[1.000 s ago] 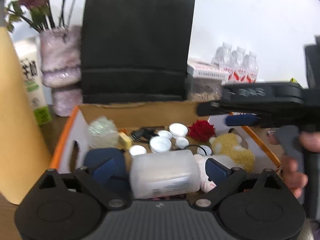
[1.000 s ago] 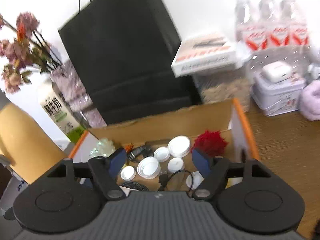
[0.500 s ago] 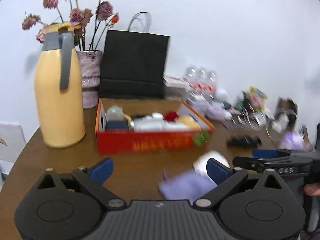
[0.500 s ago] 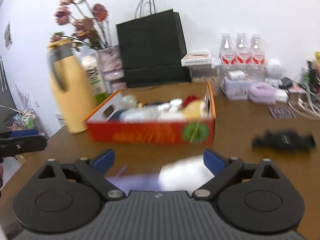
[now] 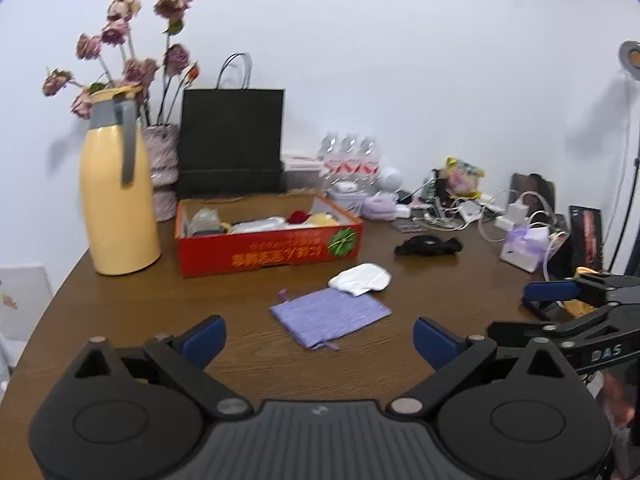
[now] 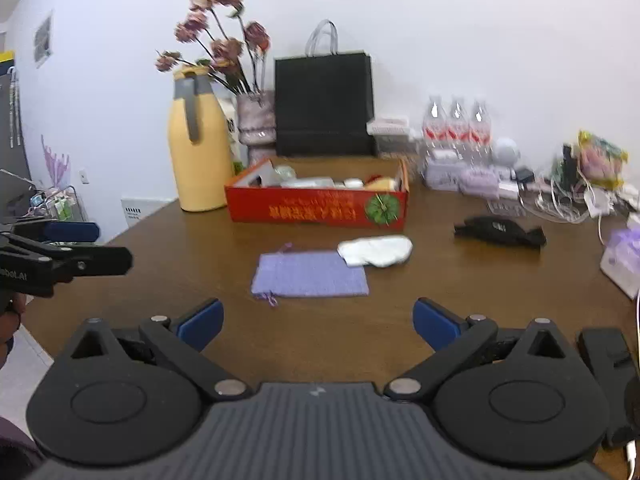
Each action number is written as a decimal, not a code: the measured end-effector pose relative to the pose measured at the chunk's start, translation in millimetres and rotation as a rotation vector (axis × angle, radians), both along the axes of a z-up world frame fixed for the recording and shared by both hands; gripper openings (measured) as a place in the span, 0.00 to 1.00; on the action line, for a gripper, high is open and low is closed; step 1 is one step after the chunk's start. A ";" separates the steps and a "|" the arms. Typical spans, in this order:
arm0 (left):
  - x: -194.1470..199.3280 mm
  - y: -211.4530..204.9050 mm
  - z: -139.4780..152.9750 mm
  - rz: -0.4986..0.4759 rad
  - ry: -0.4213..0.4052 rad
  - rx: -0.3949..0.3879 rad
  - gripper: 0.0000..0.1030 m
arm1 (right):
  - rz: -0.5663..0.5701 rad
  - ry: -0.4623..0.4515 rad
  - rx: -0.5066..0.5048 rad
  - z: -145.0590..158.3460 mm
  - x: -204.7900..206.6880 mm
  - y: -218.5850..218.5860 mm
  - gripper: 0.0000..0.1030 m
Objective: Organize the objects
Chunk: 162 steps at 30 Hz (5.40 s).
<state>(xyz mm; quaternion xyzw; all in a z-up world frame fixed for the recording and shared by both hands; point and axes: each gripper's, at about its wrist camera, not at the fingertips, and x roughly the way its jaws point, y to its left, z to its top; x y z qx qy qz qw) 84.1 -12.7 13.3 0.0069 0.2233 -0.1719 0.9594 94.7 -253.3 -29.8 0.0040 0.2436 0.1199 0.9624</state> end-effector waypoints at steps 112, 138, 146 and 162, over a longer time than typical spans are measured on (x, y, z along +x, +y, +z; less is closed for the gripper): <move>106.1 -25.4 -17.5 -0.032 0.140 -0.131 0.01 | -0.086 0.063 0.215 -34.7 84.5 22.9 0.10; 490.2 -12.5 -27.7 0.123 0.289 -0.027 0.48 | -0.149 0.215 0.059 -36.6 521.5 32.9 0.85; 371.1 -13.8 20.6 0.125 0.104 0.136 0.68 | -0.077 0.102 0.017 19.6 440.1 16.1 1.00; 25.4 37.8 -35.7 -0.113 0.109 0.153 0.97 | 0.137 0.116 -0.066 -11.1 41.1 -11.4 1.00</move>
